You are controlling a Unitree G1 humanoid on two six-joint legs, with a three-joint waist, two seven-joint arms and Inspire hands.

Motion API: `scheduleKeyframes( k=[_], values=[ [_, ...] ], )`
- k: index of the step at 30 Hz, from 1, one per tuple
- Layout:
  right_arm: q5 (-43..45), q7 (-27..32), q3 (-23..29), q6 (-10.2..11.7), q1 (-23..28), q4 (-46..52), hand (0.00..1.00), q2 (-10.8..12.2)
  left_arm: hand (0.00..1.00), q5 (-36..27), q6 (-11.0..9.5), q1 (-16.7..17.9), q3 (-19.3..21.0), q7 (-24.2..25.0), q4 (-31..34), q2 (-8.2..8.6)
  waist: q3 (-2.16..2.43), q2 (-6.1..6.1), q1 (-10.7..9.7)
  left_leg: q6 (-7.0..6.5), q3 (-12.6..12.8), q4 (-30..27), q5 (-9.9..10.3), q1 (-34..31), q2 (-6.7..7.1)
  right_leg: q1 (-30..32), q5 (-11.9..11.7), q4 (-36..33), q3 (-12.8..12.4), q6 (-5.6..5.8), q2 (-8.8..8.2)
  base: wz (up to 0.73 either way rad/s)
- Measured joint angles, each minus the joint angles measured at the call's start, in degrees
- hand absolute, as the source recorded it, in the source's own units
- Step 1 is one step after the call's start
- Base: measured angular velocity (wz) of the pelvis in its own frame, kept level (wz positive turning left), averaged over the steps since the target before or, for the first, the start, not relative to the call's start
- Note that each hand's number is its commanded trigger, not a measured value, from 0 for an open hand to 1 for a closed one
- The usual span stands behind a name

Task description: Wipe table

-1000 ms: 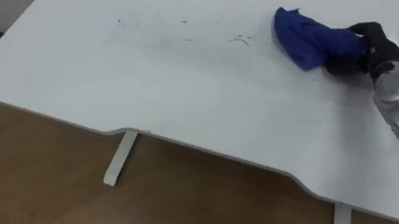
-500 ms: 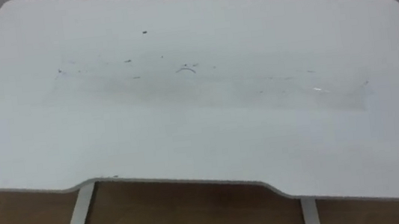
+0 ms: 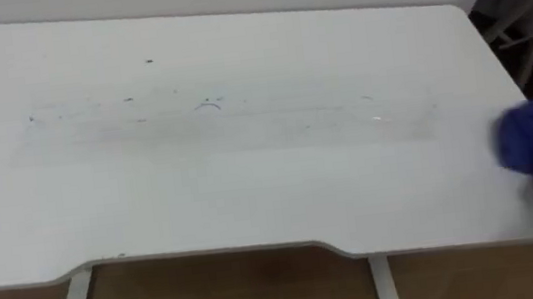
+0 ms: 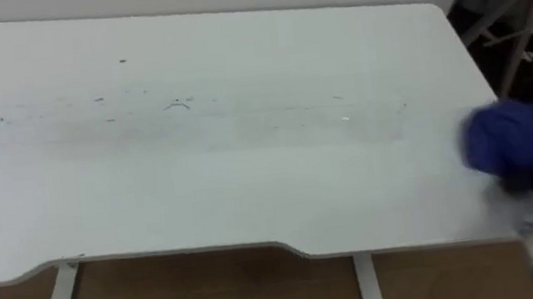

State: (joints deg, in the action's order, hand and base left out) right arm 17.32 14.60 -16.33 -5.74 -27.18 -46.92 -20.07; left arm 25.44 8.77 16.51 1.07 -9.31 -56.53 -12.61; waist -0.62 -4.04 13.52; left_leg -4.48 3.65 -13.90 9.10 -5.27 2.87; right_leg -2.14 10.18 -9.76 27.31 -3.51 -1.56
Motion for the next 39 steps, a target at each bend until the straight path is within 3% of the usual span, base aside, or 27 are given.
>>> scheduleKeyframes(
  k=[1, 3, 4, 8, 9, 10, 12, 13, 14, 15, 17, 19, 21, 24, 26, 28, 29, 30, 31, 32, 33, 34, 35, 36, 37, 38, 39],
  values=[
    [1.22, -1.18, -1.41, 0.48, -1.03, 0.39, 1.0, 0.73, 0.0, 0.36, -0.3, -0.49, -1.0, 0.02, 0.55, 0.04, -0.16, 0.13, 0.48, 0.05, -0.61, 0.02, -0.07, -0.01, 0.15, -0.09, 0.31, -0.09, 0.21, 0.03, 0.0, 0.69],
    [2.22, -4.08, -3.53, 1.91, -3.59, 0.47, 1.0, 2.07, 0.0, 1.75, -0.59, -1.44, -2.62, 0.06, 2.12, 0.51, -0.33, 0.2, 4.56, 0.23, -2.32, 0.23, -0.29, 0.41, 0.75, -0.6, 1.12, -0.21, 1.22, 0.13, -0.26, 0.54],
    [2.19, -4.24, -3.86, 2.03, -3.64, 0.49, 1.0, 2.14, 0.0, 1.67, -0.57, -1.29, -2.67, 0.01, 2.12, 0.5, -0.35, 0.15, 5.33, 0.23, -2.31, 0.32, -0.3, 0.77, 0.83, -0.96, 1.28, -0.22, 1.12, 0.27, -0.37, 0.64],
    [-0.53, -3.23, -0.84, 4.9, 1.31, -2.39, 1.0, 1.87, 0.0, 1.05, 0.5, 2.1, -3.62, -0.03, 1.55, -0.1, -0.75, 0.49, 4.47, -0.02, -0.2, 0.25, -0.19, 4.3, 0.38, -1.5, 3.52, -9.56, 0.84, 3.31, -2.78, 0.79],
    [-0.91, -2.67, 1.02, 6.4, 3.96, -2.56, 1.0, 1.98, 0.0, 1.06, 0.45, 2.47, -3.55, -0.03, 1.35, -0.08, -0.71, 0.44, 3.85, -0.65, 0.93, 0.32, 0.27, 5.48, -0.02, -0.64, 4.65, -14.74, 0.82, 5.09, -4.38, 0.36],
    [-0.96, -2.1, 1.98, 7.34, 5.21, -2.71, 1.0, 2.01, 0.0, 1.06, 0.32, 2.3, -3.53, -0.05, 1.4, -0.08, -0.73, 0.42, 3.73, -0.91, 1.77, 0.44, 0.66, 5.84, -0.12, 0.37, 4.98, -17.48, 0.87, 5.67, -5.72, 0.37],
    [-4.24, 1.39, 5.58, 10.33, 10.6, -2.74, 1.0, 2.22, 0.0, 1.84, -1.61, 0.12, -3.02, -0.19, 1.38, -0.15, -0.7, 0.73, 2.55, -0.83, 8.29, 1.21, 2.2, 7.09, -1.49, 3.9, 4.22, -24.55, 0.03, 7.35, -13.19, 0.37],
    [-5.51, 1.98, 6.74, 10.9, 12.05, -2.74, 1.0, 2.31, 0.0, 2.38, -2.25, -0.14, -2.65, -0.25, 1.53, -0.22, -0.66, 0.78, 2.46, -0.62, 9.91, 1.3, 2.36, 7.55, -1.89, 4.61, 3.87, -25.87, -0.52, 7.87, -15.01, 0.37],
    [-7.24, 3.26, 8.91, 12.05, 14.98, -2.74, 1.0, 2.5, 0.0, 4.53, -3.23, -1.05, -0.77, -0.23, 3.38, -0.17, -0.3, 0.93, 2.37, -0.04, 12.09, 1.3, 2.91, 8.43, -3.3, 5.67, 3.75, -27.67, -1.13, 7.96, -18.42, 0.29],
    [-8.16, 3.78, 10.66, 12.61, 17.57, -2.79, 1.0, 2.45, 0.0, 6.8, -4.55, -1.43, 1.31, -0.25, 4.17, -0.45, 0.3, 0.99, 2.13, 1.3, 15.69, 1.29, 3.22, 9.42, -5.76, 6.35, 3.38, -28.22, -1.7, 8.01, -20.77, 0.3],
    [-9.83, 4.77, 12.86, 12.71, 20.76, -2.8, 1.0, 2.32, 0.0, 8.71, -5.07, -1.65, 3.94, -0.51, 5.74, -1.06, 0.68, 0.61, 0.95, 2.96, 19.8, 1.19, 3.19, 10.67, -8.74, 7.24, 0.73, -26.62, -4.21, 8.3, -22.22, 0.16],
    [-10.83, 5.83, 13.63, 13.01, 23.18, -2.81, 1.0, 1.73, 0.0, 9.28, -5.19, -1.19, 5.2, -0.53, 6.17, -2.19, 1.16, 0.05, -0.12, 4.35, 23.63, -0.02, 3.49, 10.95, -11.54, 6.87, -2.59, -20.62, -5.15, 8.52, -22.68, 0.06],
    [-10.62, 6.11, 13.93, 13.99, 26.24, -2.4, 1.0, 1.67, 0.0, 9.6, -5.06, -1.16, 6.28, -0.55, 6.28, -3.71, 1.55, -0.74, -3.66, 6.5, 25.57, -2.78, 4.04, 10.62, -15.48, 2.97, -7.26, -11.25, -3.5, 9.36, -22.54, 0.4],
    [-8.06, 5.1, 13.8, 14.57, 27.12, -1.56, 1.0, 1.65, 0.0, 8.99, -5.1, -1.54, 6.12, -0.36, 7.91, -4.7, 1.59, -1.52, -5.35, 9.72, 27.56, -6.22, 4.2, 10.67, -20.03, 0.33, -11.49, -6.96, -1.43, 8.96, -22.21, 0.11],
    [-6.74, 3.23, 13.23, 15.75, 26.13, -1.15, 1.0, 1.96, 0.0, 7.61, -5.18, -2.02, 6.13, -0.36, 8.15, -4.69, 1.56, -1.92, -5.36, 12.22, 28.6, -8.08, 4.08, 11.35, -22.43, 0.51, -11.56, -8.41, -0.14, 9.0, -21.66, -0.35],
    [-5.15, 1.01, 10.49, 16.44, 23.88, 1.02, 1.0, 2.21, 0.0, 4.82, -5.39, -2.34, 6.07, -0.42, 7.83, -4.24, 1.46, -2.07, -5.11, 15.14, 29.11, -9.36, 3.33, 11.71, -24.86, 1.53, -8.23, -10.63, 1.45, 11.7, -19.99, -0.63],
    [-2.99, -0.1, 9.03, 16.56, 22.29, 3.13, 1.0, 2.27, 0.0, 3.29, -5.55, -1.89, 5.24, -0.46, 7.79, -3.07, 1.49, -0.27, -5.09, 16.75, 28.42, -9.21, 2.33, 11.48, -27.05, 3.5, -5.27, -13.53, 1.8, 10.73, -17.58, -0.59],
    [-0.16, -1.28, 8.53, 16.56, 21.23, 5.44, 1.0, 2.52, 0.0, 3.32, -6.1, -1.68, 4.91, -0.47, 8.0, -1.51, 1.41, 0.6, -5.19, 15.81, 24.82, -7.69, 1.04, 10.59, -27.52, 5.49, -2.94, -15.84, 2.2, 9.03, -16.12, -0.47],
    [1.06, -1.75, 8.52, 16.61, 20.75, 6.22, 1.0, 2.72, 0.0, 3.29, -6.44, -1.8, 4.84, -0.47, 8.1, -0.77, 1.29, 0.65, -5.33, 14.64, 22.93, -7.09, 0.29, 9.99, -27.5, 6.22, -1.95, -16.63, 2.13, 8.53, -15.56, -0.14],
    [2.04, -2.63, 8.52, 16.6, 19.94, 7.08, 1.0, 3.01, 0.0, 3.52, -6.65, -2.36, 4.47, -0.45, 8.13, 0.7, 1.01, 1.11, -5.56, 13.5, 20.11, -6.82, -0.47, 8.98, -26.4, 6.92, -0.55, -17.47, 1.27, 7.95, -14.66, -0.04],
    [3.65, -3.67, 8.52, 16.54, 19.12, 7.4, 1.0, 3.35, 0.0, 3.84, -6.69, -2.0, 4.37, -0.43, 8.13, 2.07, 0.68, 0.94, -5.19, 13.34, 19.15, -6.76, -0.29, 8.69, -23.97, 7.42, 0.55, -17.55, 0.68, 8.14, -14.33, -0.04],
    [4.59, -4.19, 8.52, 16.27, 18.65, 7.7, 1.0, 3.64, 0.0, 4.07, -6.69, -1.61, 4.36, -0.44, 8.08, 2.5, 0.58, 0.9, -5.15, 13.0, 18.6, -6.74, 0.14, 8.56, -22.59, 7.4, 0.8, -17.17, 0.25, 7.8, -13.93, -0.04],
    [5.55, -5.23, 8.54, 15.24, 18.22, 8.5, 1.0, 4.08, 0.0, 4.03, -6.66, -0.8, 3.92, -0.42, 8.04, 2.73, 0.56, 1.22, -5.34, 12.34, 16.45, -6.7, 1.86, 7.75, -18.89, 7.27, 1.09, -16.04, -1.78, 7.24, -12.54, 0.14],
    [5.5, -6.22, 8.57, 13.9, 18.21, 9.65, 1.0, 4.04, 0.0, 4.02, -6.41, -0.21, 3.28, -0.43, 8.09, 2.56, 0.39, 1.72, -5.19, 11.35, 16.14, -6.03, 3.43, 7.74, -15.44, 7.54, 1.02, -15.03, -4.76, 7.14, -10.76, 0.12],
    [5.54, -6.67, 8.57, 13.41, 18.08, 10.01, 1.0, 3.95, 0.0, 3.82, -6.21, 0.01, 3.19, -0.43, 8.08, 2.5, 0.5, 1.55, -4.94, 10.45, 15.01, -5.35, 3.74, 7.97, -13.45, 8.07, 0.9, -14.87, -6.78, 7.0, -10.2, -0.33],
    [5.57, -7.88, 8.56, 12.85, 17.32, 10.22, 1.0, 3.73, 0.0, 3.26, -5.74, 0.76, 3.11, -0.44, 8.08, 2.59, 0.78, 2.86, -2.9, 8.84, 12.52, -3.21, 4.39, 9.22, -10.53, 8.57, 0.05, -14.05, -9.41, 6.39, -8.8, -0.95],
    [5.77, -8.59, 8.0, 12.36, 16.65, 10.31, 1.0, 3.83, 0.0, 2.69, -5.06, 1.86, 3.18, -0.44, 8.1, 2.71, 0.69, 3.79, -0.88, 8.46, 10.25, -0.83, 4.51, 10.43, -9.52, 8.21, -1.4, -12.17, -11.3, 5.85, -6.91, -1.07]
  ],
)
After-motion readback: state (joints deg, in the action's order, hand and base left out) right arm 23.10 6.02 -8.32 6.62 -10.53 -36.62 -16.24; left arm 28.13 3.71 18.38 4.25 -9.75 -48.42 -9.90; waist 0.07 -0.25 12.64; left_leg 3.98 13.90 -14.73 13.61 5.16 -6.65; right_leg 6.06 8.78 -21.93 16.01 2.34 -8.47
